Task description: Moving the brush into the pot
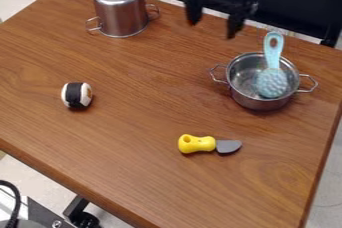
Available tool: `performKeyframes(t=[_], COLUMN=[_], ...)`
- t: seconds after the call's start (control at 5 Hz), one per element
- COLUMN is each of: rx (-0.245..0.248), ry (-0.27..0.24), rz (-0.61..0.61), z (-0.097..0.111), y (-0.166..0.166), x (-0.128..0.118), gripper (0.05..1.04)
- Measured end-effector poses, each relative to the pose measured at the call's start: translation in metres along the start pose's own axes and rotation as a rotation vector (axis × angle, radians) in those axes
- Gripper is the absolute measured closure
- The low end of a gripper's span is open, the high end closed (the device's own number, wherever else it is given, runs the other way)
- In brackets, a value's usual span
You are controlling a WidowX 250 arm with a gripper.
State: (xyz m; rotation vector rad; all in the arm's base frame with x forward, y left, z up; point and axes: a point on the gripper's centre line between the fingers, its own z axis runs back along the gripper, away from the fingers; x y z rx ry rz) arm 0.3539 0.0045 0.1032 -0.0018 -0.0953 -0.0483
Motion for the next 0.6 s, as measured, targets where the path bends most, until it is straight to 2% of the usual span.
performKeyframes(t=[0.2, 0.6], rx=[0.002, 0.006], ry=[-0.009, -0.020], rz=[-0.035, -0.074], z=[-0.003, -0.017], y=[0.017, 0.046], x=[-0.017, -0.035], gripper=[0.084, 0.084])
